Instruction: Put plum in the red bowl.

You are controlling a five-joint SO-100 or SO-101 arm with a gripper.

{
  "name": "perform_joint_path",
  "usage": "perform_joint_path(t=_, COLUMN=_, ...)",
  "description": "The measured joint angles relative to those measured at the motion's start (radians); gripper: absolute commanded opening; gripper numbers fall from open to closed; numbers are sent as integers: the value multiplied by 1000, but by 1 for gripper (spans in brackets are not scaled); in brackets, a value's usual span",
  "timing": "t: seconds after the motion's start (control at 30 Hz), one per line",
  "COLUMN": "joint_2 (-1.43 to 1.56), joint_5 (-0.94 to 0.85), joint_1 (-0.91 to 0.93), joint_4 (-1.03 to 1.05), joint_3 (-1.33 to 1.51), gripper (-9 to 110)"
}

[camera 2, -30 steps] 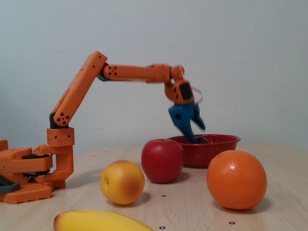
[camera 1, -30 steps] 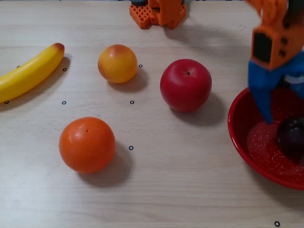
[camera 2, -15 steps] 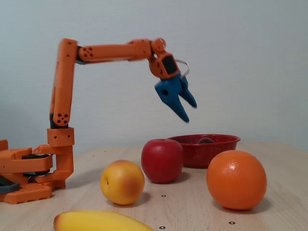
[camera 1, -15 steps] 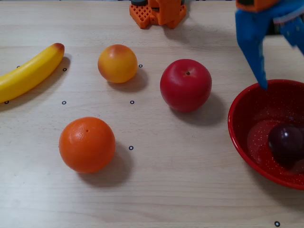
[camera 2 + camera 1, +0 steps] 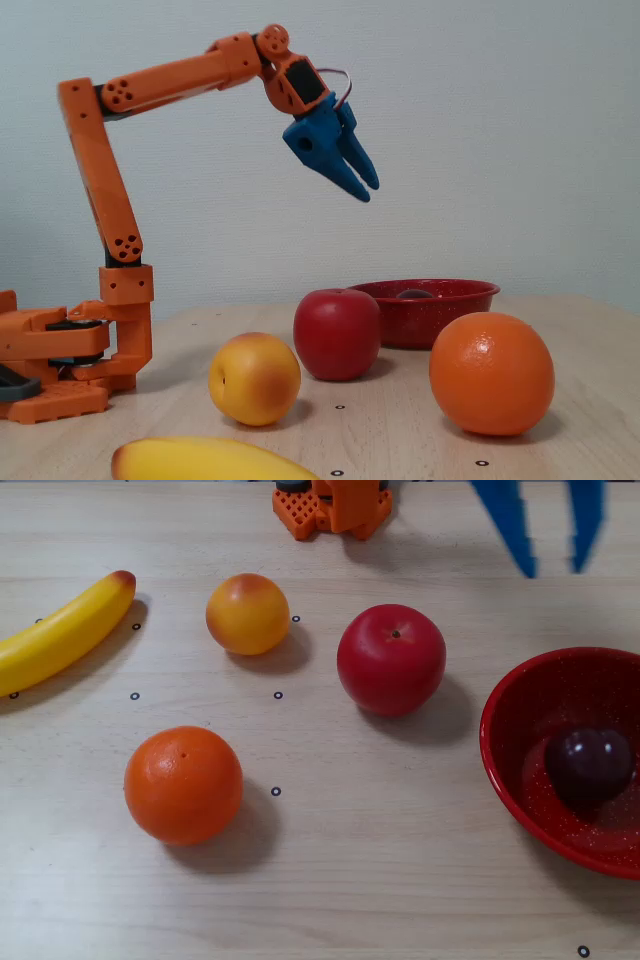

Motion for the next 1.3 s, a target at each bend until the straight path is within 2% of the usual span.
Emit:
perform_joint_path(t=0.17, joint_2=58, joint_5=0, joint_1=25, joint_4=38, joint_3=5, gripper=0)
perform_joint_path(t=0.3, joint_2=114, joint_5=0, joint_1=43, joint_4=115, joint_3=5, gripper=0)
perform_joint_path(t=0.6, joint_2=267, joint_5=0, joint_1=209, joint_4=176, joint_3=52, gripper=0)
perform_joint_path(t=1.03, joint_2=816, joint_5=41, joint_1=370, joint_4=175, joint_3=425, gripper=0)
perform_joint_path(t=1.3, joint_2=1213, joint_5=78, joint_1=367, joint_4=175, joint_3=698, gripper=0)
